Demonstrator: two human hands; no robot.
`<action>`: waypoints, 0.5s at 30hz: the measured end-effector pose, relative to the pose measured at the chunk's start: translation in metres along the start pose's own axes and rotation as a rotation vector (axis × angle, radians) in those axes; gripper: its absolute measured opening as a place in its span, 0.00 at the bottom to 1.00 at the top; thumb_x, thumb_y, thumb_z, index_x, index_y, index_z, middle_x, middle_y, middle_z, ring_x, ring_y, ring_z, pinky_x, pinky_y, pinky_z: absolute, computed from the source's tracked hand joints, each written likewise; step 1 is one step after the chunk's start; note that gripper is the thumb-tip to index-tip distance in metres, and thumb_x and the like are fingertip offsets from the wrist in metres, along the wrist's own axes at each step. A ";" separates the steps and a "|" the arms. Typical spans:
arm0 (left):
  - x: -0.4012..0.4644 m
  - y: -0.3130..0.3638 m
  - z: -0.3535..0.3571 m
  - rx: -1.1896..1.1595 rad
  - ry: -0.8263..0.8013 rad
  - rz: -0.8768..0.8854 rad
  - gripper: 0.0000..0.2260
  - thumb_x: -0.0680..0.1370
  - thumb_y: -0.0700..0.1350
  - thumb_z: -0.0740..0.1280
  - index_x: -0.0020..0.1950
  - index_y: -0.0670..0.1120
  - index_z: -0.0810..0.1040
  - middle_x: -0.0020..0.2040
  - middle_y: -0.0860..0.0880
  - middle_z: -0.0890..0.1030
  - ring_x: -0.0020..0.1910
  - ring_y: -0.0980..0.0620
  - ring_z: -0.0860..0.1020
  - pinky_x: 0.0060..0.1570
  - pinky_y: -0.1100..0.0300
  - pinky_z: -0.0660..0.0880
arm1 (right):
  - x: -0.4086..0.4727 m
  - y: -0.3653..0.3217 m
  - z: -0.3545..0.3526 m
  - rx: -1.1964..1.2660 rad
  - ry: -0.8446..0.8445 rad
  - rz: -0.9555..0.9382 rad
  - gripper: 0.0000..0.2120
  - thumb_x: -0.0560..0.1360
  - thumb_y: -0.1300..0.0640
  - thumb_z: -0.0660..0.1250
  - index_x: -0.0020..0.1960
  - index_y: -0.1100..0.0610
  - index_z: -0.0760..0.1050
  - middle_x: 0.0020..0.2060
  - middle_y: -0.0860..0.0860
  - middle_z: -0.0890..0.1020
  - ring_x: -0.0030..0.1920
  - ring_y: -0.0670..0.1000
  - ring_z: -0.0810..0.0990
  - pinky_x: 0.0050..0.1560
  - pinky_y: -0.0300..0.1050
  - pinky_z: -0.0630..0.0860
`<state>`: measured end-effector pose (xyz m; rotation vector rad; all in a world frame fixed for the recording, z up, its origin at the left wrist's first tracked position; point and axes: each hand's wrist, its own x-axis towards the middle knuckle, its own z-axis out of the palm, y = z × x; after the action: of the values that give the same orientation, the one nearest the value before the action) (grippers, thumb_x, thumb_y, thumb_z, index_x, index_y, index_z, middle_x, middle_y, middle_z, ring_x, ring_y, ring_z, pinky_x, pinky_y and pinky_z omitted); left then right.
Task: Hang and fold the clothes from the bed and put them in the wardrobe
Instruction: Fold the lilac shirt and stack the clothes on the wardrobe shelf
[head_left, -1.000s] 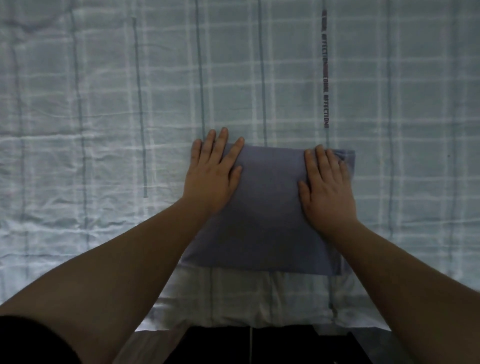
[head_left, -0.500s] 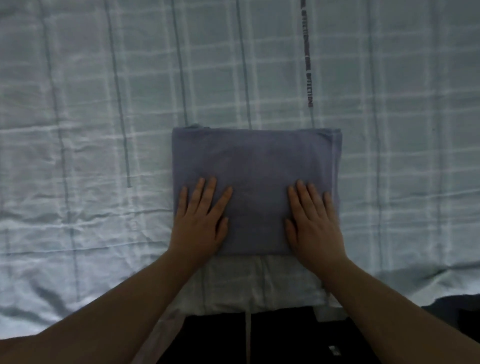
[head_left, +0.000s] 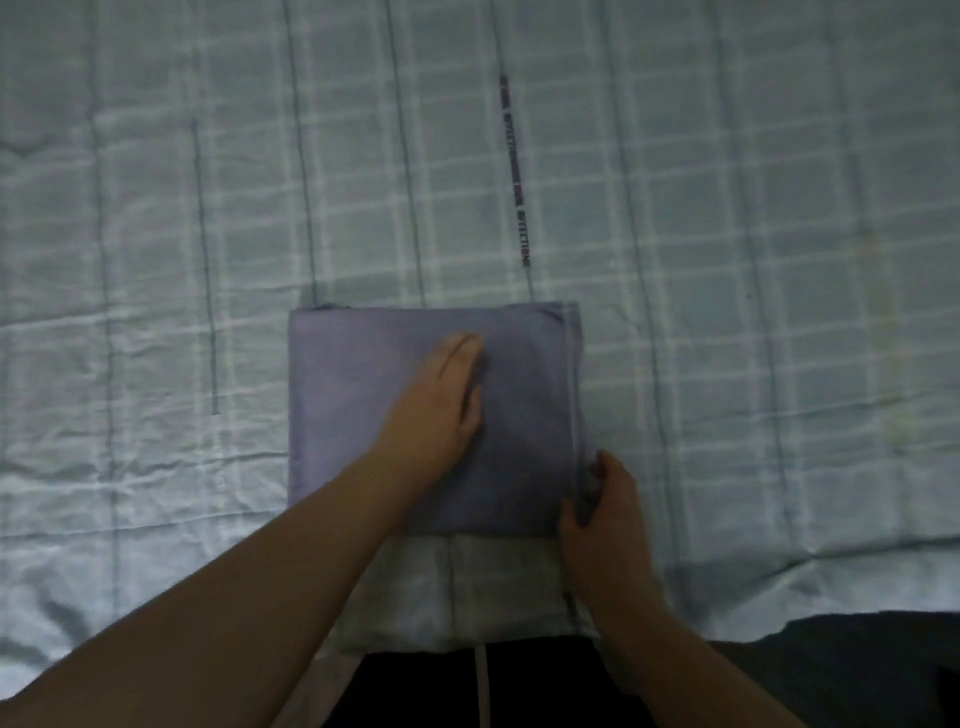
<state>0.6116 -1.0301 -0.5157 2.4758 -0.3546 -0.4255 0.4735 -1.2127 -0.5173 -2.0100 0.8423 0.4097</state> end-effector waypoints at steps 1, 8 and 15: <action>0.019 0.014 0.003 -0.016 -0.030 0.006 0.23 0.78 0.40 0.63 0.73 0.38 0.67 0.73 0.38 0.68 0.71 0.41 0.68 0.72 0.61 0.56 | -0.001 -0.001 -0.003 -0.020 -0.014 0.022 0.23 0.70 0.57 0.70 0.64 0.53 0.70 0.54 0.49 0.78 0.53 0.53 0.80 0.55 0.53 0.78; 0.106 0.064 0.030 0.053 -0.211 -0.005 0.22 0.77 0.40 0.67 0.71 0.44 0.69 0.70 0.43 0.70 0.66 0.44 0.72 0.64 0.61 0.64 | 0.011 -0.005 -0.016 -0.280 -0.124 0.127 0.16 0.72 0.44 0.69 0.53 0.53 0.72 0.47 0.53 0.82 0.50 0.57 0.81 0.45 0.47 0.74; 0.127 0.062 0.042 0.128 -0.257 -0.109 0.15 0.76 0.42 0.67 0.62 0.42 0.73 0.58 0.37 0.76 0.56 0.38 0.76 0.54 0.52 0.71 | 0.010 -0.003 -0.023 -0.258 -0.267 0.131 0.14 0.75 0.45 0.64 0.54 0.53 0.79 0.44 0.49 0.82 0.44 0.52 0.81 0.39 0.42 0.68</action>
<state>0.7021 -1.1441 -0.5393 2.5775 -0.3608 -0.7933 0.4821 -1.2351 -0.5089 -2.0778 0.7856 0.8790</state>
